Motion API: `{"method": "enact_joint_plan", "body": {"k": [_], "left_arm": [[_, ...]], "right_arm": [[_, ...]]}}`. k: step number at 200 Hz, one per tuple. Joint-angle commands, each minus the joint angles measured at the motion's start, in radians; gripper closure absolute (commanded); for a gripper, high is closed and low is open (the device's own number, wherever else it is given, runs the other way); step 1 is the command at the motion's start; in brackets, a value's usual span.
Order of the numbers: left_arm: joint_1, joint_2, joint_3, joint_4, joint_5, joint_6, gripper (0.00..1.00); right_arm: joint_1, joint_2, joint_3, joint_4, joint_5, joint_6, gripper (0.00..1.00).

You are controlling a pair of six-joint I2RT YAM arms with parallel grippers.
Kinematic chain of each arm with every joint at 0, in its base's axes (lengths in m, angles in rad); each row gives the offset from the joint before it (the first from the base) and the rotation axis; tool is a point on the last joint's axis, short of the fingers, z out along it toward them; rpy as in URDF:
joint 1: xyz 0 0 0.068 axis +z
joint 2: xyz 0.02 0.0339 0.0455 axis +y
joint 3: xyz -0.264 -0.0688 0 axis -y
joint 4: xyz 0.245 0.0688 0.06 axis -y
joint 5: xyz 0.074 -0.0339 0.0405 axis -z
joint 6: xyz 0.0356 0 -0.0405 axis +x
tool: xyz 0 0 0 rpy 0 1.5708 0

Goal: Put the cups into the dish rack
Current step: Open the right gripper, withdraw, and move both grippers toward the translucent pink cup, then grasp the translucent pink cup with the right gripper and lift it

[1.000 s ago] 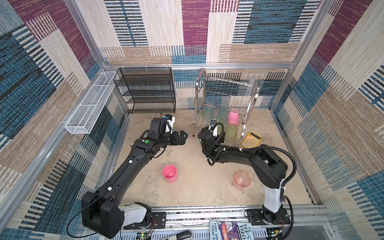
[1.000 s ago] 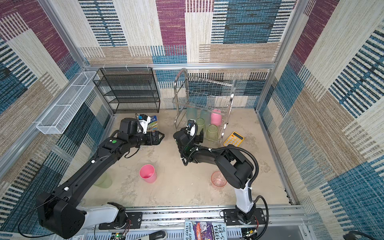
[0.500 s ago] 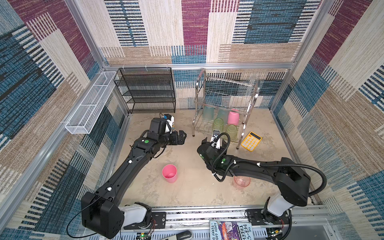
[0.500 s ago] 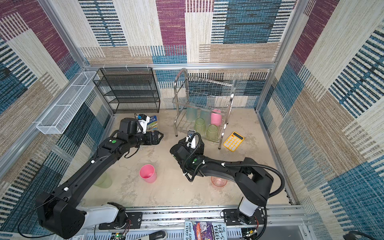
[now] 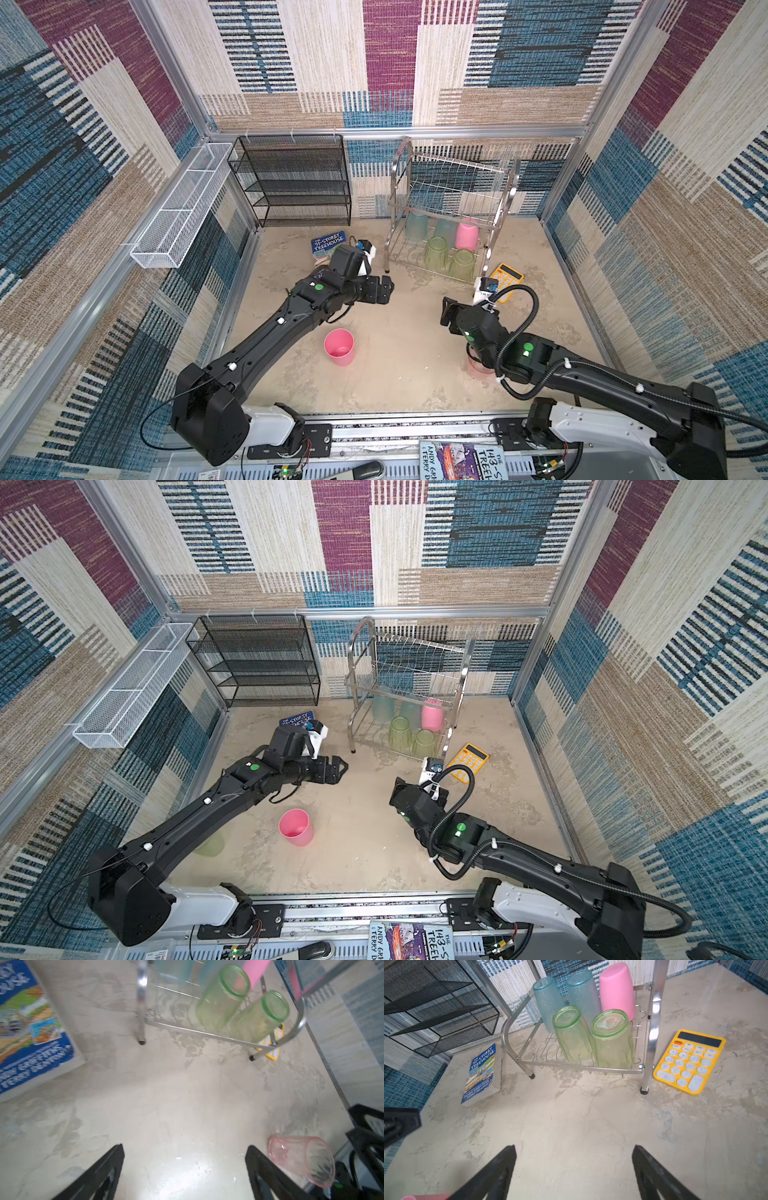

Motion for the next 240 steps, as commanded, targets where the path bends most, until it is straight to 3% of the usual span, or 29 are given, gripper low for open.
{"method": "enact_joint_plan", "body": {"k": [1,46,86,144,181,199,240], "left_arm": [[-0.088,0.028,0.017,-0.028,-0.081,-0.026,0.07],[-0.260,0.123,0.128,-0.132,-0.116,-0.055,0.11],[-0.394,0.246,0.249,-0.227,-0.117,-0.100,0.16],[-0.520,0.406,0.377,-0.285,-0.111,-0.114,0.22],[-0.536,0.423,0.399,-0.334,-0.125,-0.091,0.23],[-0.518,0.400,0.388,-0.374,-0.144,-0.073,0.22],[-0.387,0.283,0.272,-0.383,-0.116,-0.052,0.21]], "right_arm": [[-0.050,-0.077,-0.020,-0.132,-0.123,0.065,0.11],[-0.275,-0.245,-0.104,-0.179,-0.307,0.059,0.12],[-0.490,-0.265,-0.150,-0.125,-0.479,-0.016,0.14],[-0.659,-0.295,-0.198,-0.119,-0.612,-0.065,0.16],[-0.667,-0.284,-0.187,-0.128,-0.663,-0.086,0.21],[-0.660,-0.232,-0.158,-0.140,-0.692,-0.119,0.29],[-0.565,-0.163,-0.043,-0.224,-0.577,-0.134,0.29]]}}
